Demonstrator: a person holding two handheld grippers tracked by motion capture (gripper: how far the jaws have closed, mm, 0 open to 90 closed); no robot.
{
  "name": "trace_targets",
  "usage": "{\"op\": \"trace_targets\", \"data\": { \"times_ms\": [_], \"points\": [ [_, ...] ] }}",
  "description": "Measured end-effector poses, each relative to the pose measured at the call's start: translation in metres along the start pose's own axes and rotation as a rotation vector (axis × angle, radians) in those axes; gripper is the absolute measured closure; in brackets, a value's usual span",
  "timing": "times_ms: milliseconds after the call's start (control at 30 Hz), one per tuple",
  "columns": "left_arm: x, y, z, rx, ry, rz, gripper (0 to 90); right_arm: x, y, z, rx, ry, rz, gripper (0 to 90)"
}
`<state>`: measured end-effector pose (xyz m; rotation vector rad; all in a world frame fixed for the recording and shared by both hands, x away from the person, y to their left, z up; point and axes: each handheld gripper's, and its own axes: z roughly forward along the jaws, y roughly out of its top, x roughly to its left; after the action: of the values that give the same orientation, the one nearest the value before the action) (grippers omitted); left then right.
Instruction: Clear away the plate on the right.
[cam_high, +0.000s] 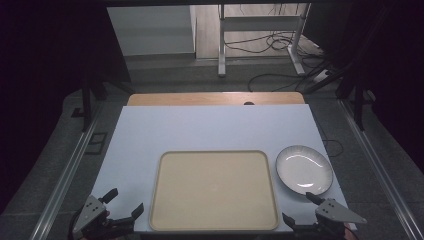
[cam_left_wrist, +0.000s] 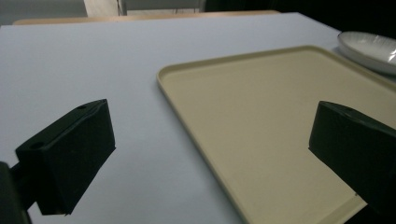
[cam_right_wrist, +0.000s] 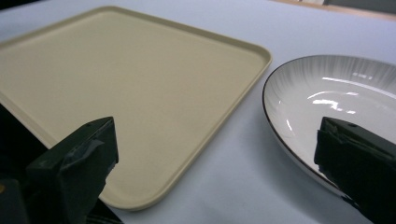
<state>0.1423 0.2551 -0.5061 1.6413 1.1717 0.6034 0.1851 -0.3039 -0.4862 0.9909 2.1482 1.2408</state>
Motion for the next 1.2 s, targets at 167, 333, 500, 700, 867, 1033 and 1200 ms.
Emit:
{"op": "trace_targets", "data": {
  "times_ms": [167, 333, 500, 700, 867, 1033, 1200],
  "points": [
    [0.0021, 0.0, 0.0006, -0.001, -0.019, -0.01, 0.0, 0.0024, -0.0003, 0.0047, 0.028, -0.001, -0.028, 0.0],
    [0.0019, 0.0007, 0.0027, 0.013, -0.043, 0.0, 0.0, 0.0, -0.002, 0.0059, 0.056, -0.002, -0.011, 0.0],
    [0.001, 0.0014, 0.0039, 0.028, -0.044, 0.014, 0.0, 0.0019, -0.0019, 0.0062, 0.073, -0.001, -0.01, 0.0],
    [0.0034, 0.0017, 0.0051, 0.027, -0.054, -0.01, 0.0, 0.003, -0.0024, 0.0064, 0.078, -0.009, -0.02, 0.0],
    [0.0045, 0.0022, 0.0063, 0.03, -0.063, -0.014, 0.0, 0.0026, -0.0027, 0.0056, 0.065, -0.006, -0.002, 0.0],
    [0.0043, 0.0027, 0.0074, 0.035, -0.067, -0.013, 0.0, 0.0025, -0.0032, 0.0063, 0.074, 0.001, 0.002, 0.0],
    [0.004, 0.0034, 0.0087, 0.04, -0.068, -0.011, 0.0, 0.0028, 0.0003, 0.0057, 0.067, -0.03, -0.035, 0.0]
  ]
}}
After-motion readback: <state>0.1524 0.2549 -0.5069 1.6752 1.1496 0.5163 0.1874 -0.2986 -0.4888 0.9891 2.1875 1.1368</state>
